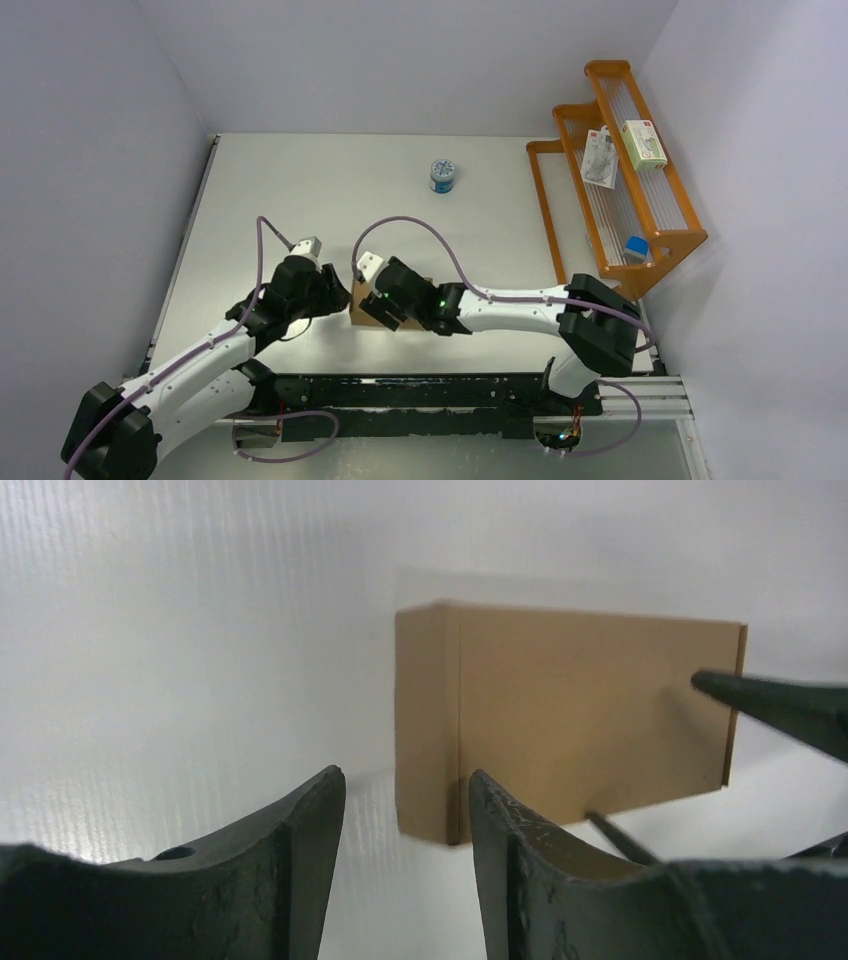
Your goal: Fold the paper box
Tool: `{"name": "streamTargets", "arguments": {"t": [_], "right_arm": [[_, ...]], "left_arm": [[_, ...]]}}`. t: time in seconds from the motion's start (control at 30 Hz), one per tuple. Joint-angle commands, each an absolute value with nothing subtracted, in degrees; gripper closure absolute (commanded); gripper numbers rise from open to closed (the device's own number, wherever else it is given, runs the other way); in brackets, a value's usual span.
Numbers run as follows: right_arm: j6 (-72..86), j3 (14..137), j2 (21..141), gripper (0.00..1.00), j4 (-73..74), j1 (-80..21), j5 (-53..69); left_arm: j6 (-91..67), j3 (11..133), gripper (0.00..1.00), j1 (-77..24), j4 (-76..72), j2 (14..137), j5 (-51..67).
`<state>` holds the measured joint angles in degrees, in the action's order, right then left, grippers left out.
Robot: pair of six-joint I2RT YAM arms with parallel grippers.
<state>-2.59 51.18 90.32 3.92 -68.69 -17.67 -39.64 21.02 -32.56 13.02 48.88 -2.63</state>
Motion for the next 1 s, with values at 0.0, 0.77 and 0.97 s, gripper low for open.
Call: {"name": "streamTargets", "arguments": {"t": [0.0, 0.77, 0.97], "right_arm": [[-6.01, 53.04, 92.63, 0.24, 3.21, -63.39, -15.0], [9.98, 68.64, 101.93, 0.32, 6.92, -46.01, 11.44], [15.13, 70.64, 106.23, 0.35, 4.44, -44.26, 18.06]], "left_arm": [[-36.64, 20.5, 0.45, -32.43, 11.16, 48.15, -5.4], [-38.78, 10.39, 0.69, -32.69, -2.45, 48.87, 5.63], [-39.47, 9.59, 0.75, -32.77, -9.93, 55.49, 8.3]]}}
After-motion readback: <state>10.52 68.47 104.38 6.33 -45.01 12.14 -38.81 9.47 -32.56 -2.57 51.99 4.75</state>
